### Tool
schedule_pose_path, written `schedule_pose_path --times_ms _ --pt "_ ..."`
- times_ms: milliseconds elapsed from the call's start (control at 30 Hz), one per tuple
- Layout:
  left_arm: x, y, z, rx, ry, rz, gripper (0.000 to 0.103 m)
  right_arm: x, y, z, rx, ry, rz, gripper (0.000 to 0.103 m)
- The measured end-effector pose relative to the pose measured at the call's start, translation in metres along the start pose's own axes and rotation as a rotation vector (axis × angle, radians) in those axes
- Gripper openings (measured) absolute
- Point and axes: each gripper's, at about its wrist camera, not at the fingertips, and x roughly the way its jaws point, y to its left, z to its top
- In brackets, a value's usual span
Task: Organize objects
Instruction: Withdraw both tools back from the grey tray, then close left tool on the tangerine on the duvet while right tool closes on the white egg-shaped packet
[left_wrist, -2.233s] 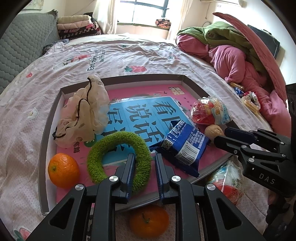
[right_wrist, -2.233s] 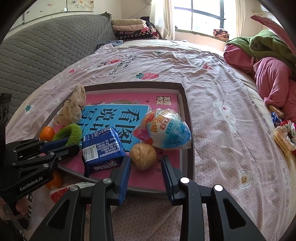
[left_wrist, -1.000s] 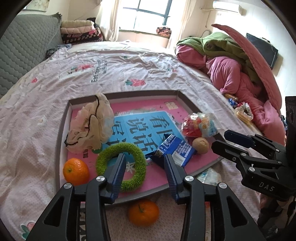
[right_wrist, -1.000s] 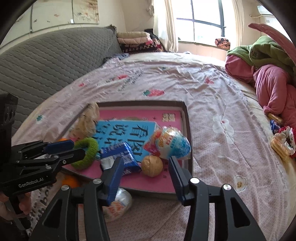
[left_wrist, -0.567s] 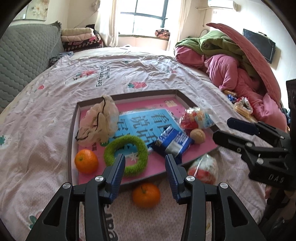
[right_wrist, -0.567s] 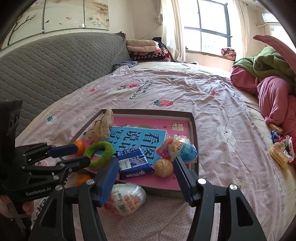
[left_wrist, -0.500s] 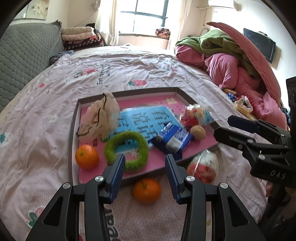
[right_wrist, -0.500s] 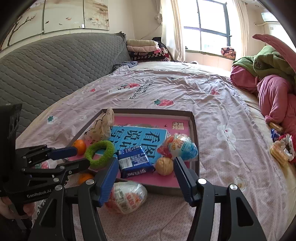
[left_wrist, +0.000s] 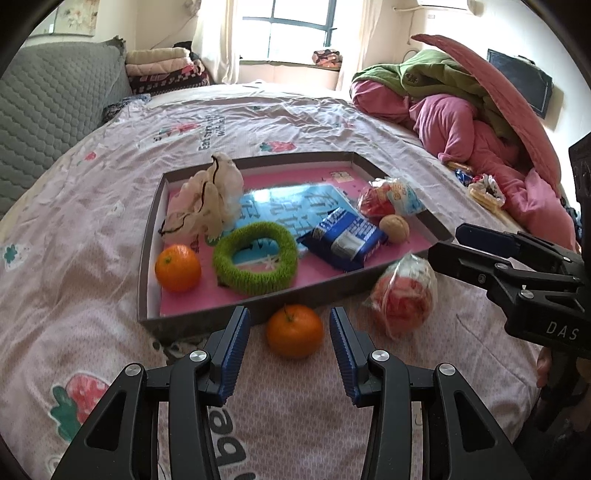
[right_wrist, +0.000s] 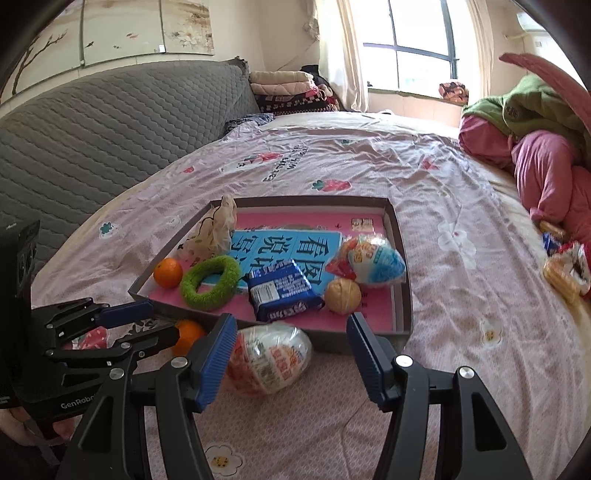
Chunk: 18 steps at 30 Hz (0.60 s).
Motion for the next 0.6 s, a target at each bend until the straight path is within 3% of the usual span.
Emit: schedule_pose_path --times_ms 600 --pt "0.015 -0.002 -0.014 -0.009 0.045 -0.002 0.046 0.013 -0.006 -0.016 0.092 0.059 0.051 0.062"
